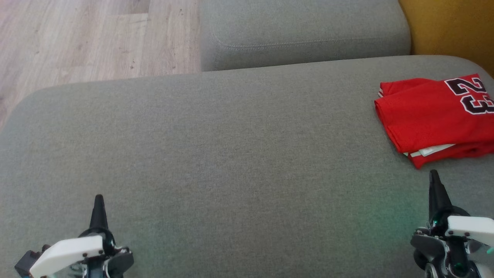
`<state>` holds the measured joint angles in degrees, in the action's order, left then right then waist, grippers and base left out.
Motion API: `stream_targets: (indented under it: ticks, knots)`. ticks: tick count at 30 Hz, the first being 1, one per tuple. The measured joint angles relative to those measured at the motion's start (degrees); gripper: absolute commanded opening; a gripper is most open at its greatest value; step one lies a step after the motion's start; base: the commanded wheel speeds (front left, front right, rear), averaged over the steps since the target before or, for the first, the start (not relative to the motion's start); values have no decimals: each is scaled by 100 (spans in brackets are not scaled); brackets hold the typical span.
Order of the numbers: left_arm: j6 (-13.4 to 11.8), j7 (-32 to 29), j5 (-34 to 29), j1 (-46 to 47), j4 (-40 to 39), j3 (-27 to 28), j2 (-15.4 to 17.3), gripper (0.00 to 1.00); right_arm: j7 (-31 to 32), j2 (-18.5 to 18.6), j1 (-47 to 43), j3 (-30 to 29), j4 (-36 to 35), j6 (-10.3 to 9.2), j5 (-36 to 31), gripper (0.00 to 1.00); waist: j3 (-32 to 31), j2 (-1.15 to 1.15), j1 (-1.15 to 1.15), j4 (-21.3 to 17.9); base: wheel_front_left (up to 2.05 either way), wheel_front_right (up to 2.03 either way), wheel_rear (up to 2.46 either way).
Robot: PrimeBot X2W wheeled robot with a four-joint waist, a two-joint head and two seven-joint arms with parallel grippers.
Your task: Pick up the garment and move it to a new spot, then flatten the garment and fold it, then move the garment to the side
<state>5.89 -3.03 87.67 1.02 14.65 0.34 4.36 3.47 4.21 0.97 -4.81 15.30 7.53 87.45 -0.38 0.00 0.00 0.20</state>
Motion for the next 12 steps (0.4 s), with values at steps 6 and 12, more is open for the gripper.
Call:
stream_targets:
  ticks: [6, 12]
  knots:
    - [74, -96, 411, 122, 55, 141, -19, 0, 85, -16, 132, -89, 33, 0, 382, 0, 42, 0, 0, -15, 0, 0, 0]
    - [120, -149, 620, 215, 93, 177, -30, 0, 118, -24, 233, -118, 35, 0, 568, 0, 57, 0, 0, -21, 0, 0, 0]
